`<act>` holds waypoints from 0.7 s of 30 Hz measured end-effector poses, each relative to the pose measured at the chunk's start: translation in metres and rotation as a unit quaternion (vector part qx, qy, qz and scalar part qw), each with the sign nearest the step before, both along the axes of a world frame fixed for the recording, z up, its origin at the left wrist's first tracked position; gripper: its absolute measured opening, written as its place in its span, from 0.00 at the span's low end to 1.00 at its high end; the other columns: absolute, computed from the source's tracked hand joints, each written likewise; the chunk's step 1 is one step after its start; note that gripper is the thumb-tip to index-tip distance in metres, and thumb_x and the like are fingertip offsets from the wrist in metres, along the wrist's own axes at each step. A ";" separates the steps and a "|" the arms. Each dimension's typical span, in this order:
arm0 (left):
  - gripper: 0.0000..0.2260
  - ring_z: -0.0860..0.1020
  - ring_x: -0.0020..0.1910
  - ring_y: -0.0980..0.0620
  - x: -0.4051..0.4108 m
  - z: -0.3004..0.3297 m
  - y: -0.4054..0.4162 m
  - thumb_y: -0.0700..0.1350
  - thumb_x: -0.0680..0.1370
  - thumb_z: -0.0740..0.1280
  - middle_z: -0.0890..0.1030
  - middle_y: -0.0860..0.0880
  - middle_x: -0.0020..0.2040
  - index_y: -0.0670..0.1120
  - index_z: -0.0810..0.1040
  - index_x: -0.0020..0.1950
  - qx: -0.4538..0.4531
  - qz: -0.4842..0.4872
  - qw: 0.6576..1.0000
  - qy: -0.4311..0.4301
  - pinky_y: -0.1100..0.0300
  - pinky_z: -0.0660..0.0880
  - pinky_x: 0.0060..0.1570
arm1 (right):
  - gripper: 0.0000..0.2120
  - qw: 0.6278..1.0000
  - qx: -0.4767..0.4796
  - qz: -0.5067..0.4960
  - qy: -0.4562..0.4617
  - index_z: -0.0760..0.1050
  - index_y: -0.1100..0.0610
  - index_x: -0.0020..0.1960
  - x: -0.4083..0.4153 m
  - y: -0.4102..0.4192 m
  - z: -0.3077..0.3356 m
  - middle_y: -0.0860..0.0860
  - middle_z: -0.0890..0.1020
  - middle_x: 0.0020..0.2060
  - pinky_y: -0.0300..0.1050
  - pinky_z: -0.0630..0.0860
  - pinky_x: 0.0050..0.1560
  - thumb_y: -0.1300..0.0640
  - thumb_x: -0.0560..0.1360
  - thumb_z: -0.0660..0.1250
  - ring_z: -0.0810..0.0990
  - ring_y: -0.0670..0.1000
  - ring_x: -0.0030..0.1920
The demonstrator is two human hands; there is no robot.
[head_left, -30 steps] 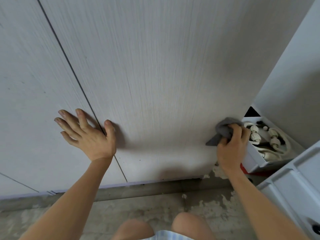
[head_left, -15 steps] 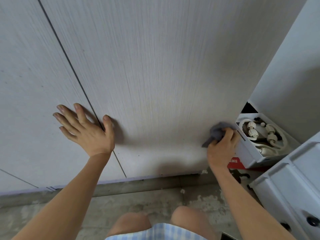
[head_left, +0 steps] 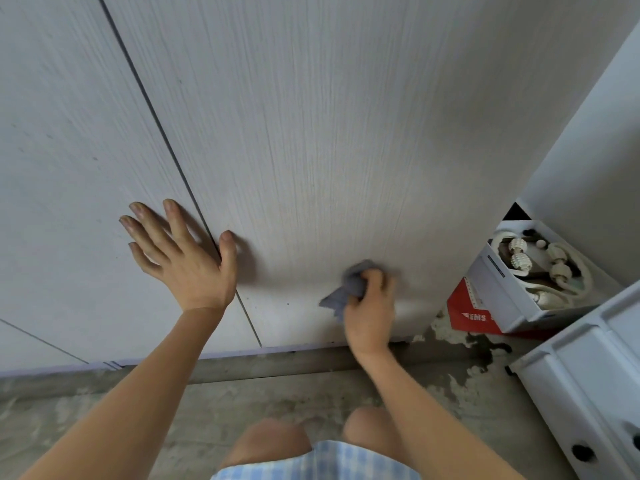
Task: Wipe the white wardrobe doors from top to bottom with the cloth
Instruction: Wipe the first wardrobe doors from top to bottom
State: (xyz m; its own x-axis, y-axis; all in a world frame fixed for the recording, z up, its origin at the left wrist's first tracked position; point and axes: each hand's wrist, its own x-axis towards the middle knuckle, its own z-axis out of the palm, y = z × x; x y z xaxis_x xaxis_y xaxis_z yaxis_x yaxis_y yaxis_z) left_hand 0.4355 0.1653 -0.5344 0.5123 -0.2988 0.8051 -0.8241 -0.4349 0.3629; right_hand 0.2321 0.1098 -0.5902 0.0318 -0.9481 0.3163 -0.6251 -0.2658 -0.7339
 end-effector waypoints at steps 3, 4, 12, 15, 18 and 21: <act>0.31 0.52 0.71 0.29 0.001 -0.002 0.003 0.59 0.79 0.52 0.56 0.27 0.71 0.41 0.52 0.74 0.006 0.001 1.000 -0.013 0.49 0.44 0.71 | 0.11 0.998 0.000 0.051 0.024 0.73 0.62 0.53 0.016 0.009 -0.004 0.59 0.72 0.53 0.48 0.69 0.37 0.68 0.71 0.66 0.77 0.63 0.44; 0.31 0.52 0.71 0.30 0.002 -0.003 0.004 0.59 0.79 0.52 0.56 0.27 0.71 0.42 0.51 0.74 0.008 -0.001 1.000 -0.016 0.49 0.45 0.71 | 0.11 0.998 -0.002 0.056 0.034 0.73 0.62 0.53 0.012 0.007 -0.004 0.59 0.73 0.52 0.48 0.69 0.36 0.67 0.71 0.65 0.77 0.63 0.42; 0.30 0.52 0.71 0.32 0.007 -0.006 0.013 0.58 0.78 0.53 0.57 0.28 0.71 0.43 0.52 0.75 0.026 -0.042 0.998 -0.032 0.43 0.51 0.68 | 0.14 0.978 0.120 -0.131 -0.108 0.68 0.64 0.57 -0.054 -0.037 -0.007 0.62 0.74 0.55 0.55 0.72 0.51 0.69 0.72 0.63 0.76 0.63 0.53; 0.30 0.51 0.72 0.33 0.019 -0.012 0.024 0.57 0.78 0.54 0.57 0.29 0.72 0.49 0.49 0.77 0.056 -0.071 0.993 -0.072 0.44 0.53 0.67 | 0.16 0.964 0.157 -0.164 -0.139 0.67 0.66 0.61 -0.033 -0.033 0.002 0.64 0.72 0.59 0.56 0.69 0.55 0.69 0.74 0.63 0.73 0.64 0.57; 0.30 0.50 0.73 0.35 0.032 -0.019 0.033 0.56 0.79 0.54 0.53 0.34 0.74 0.52 0.48 0.78 0.084 -0.087 0.986 -0.119 0.42 0.53 0.68 | 0.17 0.948 0.223 -0.145 -0.173 0.64 0.66 0.63 0.009 -0.010 0.011 0.63 0.70 0.62 0.49 0.69 0.55 0.67 0.75 0.63 0.73 0.63 0.59; 0.27 0.45 0.76 0.43 0.040 -0.025 0.042 0.55 0.79 0.54 0.43 0.47 0.78 0.51 0.54 0.76 0.101 -0.088 0.980 -0.149 0.40 0.53 0.68 | 0.17 0.913 0.332 -0.065 -0.228 0.63 0.66 0.64 0.056 0.017 0.010 0.61 0.73 0.61 0.39 0.66 0.50 0.64 0.77 0.63 0.73 0.59 0.60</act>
